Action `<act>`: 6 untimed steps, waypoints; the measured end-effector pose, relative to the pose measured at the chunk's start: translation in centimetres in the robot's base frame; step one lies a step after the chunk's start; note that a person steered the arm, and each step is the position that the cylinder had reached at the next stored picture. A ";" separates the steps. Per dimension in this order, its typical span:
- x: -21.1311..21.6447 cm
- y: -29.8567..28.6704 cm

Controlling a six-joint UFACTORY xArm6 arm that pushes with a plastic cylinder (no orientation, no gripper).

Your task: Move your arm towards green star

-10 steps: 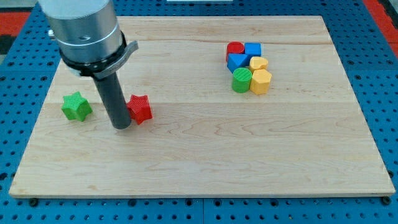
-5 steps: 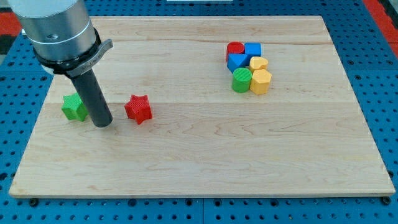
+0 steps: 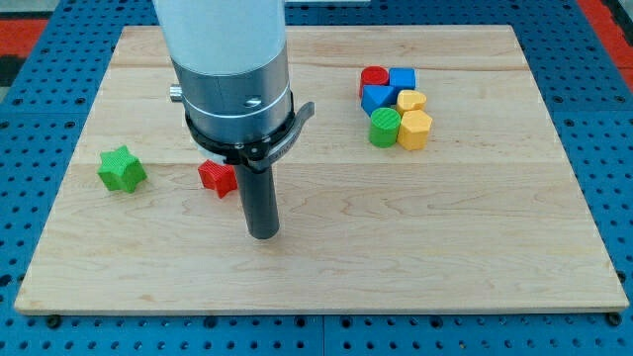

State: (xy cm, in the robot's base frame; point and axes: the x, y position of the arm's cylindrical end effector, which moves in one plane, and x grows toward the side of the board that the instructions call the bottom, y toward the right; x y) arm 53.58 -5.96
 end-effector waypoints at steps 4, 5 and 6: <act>1.9 -6.7; -0.4 -11.0; -2.6 -13.5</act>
State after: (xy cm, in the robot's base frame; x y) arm 50.99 -19.43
